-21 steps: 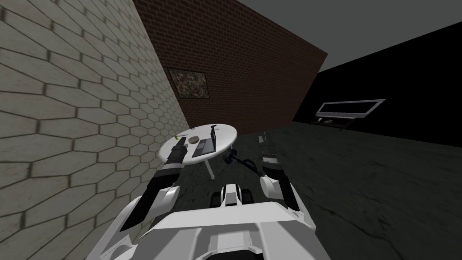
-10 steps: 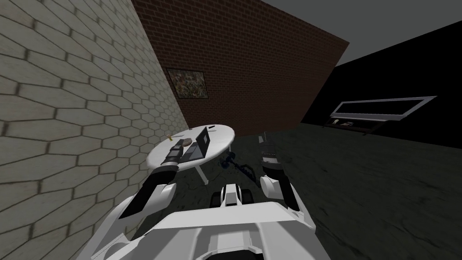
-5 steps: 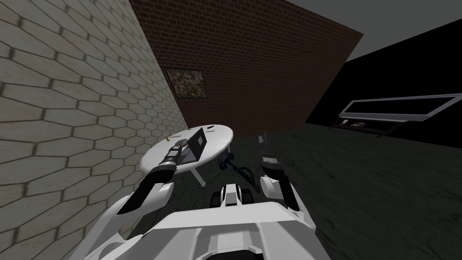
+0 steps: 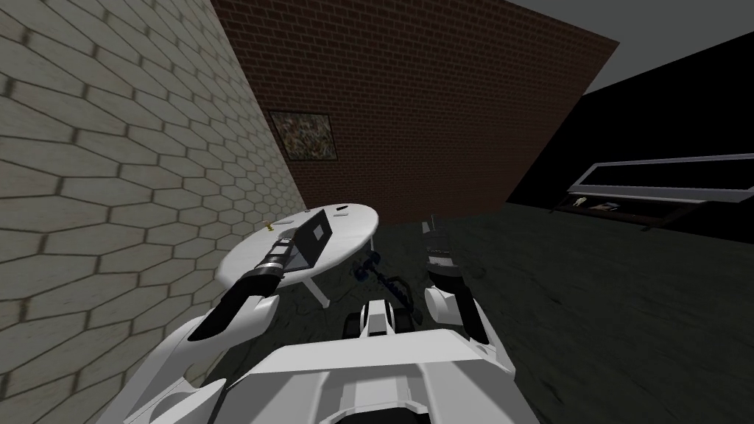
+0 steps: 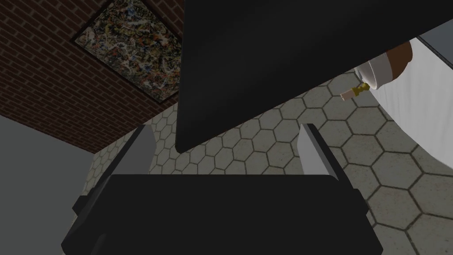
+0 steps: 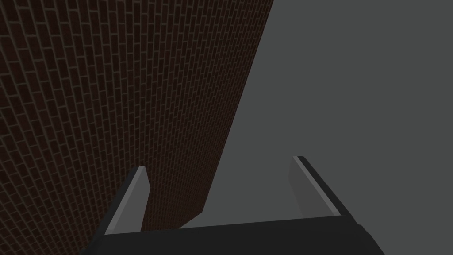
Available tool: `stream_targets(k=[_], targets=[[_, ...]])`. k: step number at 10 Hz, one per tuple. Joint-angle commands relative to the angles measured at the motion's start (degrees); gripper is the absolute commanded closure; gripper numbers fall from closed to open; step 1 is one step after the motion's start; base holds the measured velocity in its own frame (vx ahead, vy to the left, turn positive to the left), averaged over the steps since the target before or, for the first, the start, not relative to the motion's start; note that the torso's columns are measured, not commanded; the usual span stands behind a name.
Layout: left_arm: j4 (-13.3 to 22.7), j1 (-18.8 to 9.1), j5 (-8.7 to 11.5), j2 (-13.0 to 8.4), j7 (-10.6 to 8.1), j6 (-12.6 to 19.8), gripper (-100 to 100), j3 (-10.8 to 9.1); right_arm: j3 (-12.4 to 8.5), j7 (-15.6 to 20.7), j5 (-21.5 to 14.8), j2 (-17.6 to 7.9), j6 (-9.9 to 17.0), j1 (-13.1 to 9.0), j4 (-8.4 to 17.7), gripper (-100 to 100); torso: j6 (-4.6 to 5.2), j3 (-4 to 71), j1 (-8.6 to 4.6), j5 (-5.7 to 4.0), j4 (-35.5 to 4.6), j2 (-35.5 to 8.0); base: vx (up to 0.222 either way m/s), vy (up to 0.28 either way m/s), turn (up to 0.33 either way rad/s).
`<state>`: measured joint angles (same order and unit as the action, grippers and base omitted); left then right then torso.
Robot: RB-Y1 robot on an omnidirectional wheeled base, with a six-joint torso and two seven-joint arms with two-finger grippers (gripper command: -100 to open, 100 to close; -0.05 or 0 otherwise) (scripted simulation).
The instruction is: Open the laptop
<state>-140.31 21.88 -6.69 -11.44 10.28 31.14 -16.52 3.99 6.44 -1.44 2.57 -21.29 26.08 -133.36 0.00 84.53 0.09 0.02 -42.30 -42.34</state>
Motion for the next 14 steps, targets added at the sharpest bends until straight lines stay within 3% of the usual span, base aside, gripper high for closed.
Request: stream_targets(k=[1, 2, 3, 4, 5, 6, 8, 14], targets=[[-0.13, -0.03, 0.23, -0.47, 0.45, 3.01, -100, -1.06, 0.0, 0.0, 0.0, 0.0, 0.0, 0.0, 0.0, 0, 0.0, 0.03, 0.0, 0.0, 0.01, 0.05, 0.066, -0.111, 0.045], [-0.18, -0.02, 0.24, -0.48, 0.33, 2.45, -100, -0.89, 0.0, 0.0, 0.0, 0.0, 0.0, 0.0, 0.0, 0, 0.01, 0.04, -0.05, -0.01, 0.02, 0.06, 0.027, -0.051, 0.01], [-1.88, 0.22, 0.38, -0.66, 0.44, 4.2, -100, -1.19, -0.01, 0.0, 0.0, -0.01, 0.0, 0.0, 0.0, 0, 0.01, -0.02, 0.09, 0.02, -0.01, -0.04, 0.081, 0.035, -0.041], [-0.92, -0.02, 0.31, -0.61, 0.39, 3.3, -100, -1.08, -0.01, 0.0, 0.0, -0.02, 0.0, 0.0, 0.0, 0, 0.01, 0.06, 0.27, 0.07, 0.02, 0.12, 0.043, 0.028, -0.022], [-1.03, -0.03, 0.32, -0.63, 0.4, 3.5, 100, -1.1, -0.02, 0.0, 0.0, -0.02, 0.0, 0.0, 0.0, 0, -0.01, 0.03, 0.09, 0.05, 0.02, 0.02, 0.005, 0.005, 0.003], [-2.71, 0.13, 2.05, 0.56, -1.36, 5.77, 100, -1.15, -0.01, 0.0, 0.0, -0.01, 0.0, -0.01, 0.0, 0, 0.0, -0.04, -0.12, -0.01, -0.03, -0.07, 0.015, 0.081, 0.02], [-4.41, 0.27, 3.82, 1.8, -3.19, 8.08, 100, -1.2, -0.02, 0.0, 0.0, -0.03, 0.0, -0.01, 0.0, 0, -0.05, -0.1, 0.34, 0.29, 0.01, -0.08, 0.02, 0.139, 0.025], [-9.51, 0.69, 9.12, 5.52, -8.66, 14.98, 100, -1.34, -0.02, 0.0, 0.0, -0.02, 0.0, 0.0, 0.0, 0, -0.03, 0.08, -0.05, 0.03, 0.06, 0.13, 0.014, 0.106, 0.023]])
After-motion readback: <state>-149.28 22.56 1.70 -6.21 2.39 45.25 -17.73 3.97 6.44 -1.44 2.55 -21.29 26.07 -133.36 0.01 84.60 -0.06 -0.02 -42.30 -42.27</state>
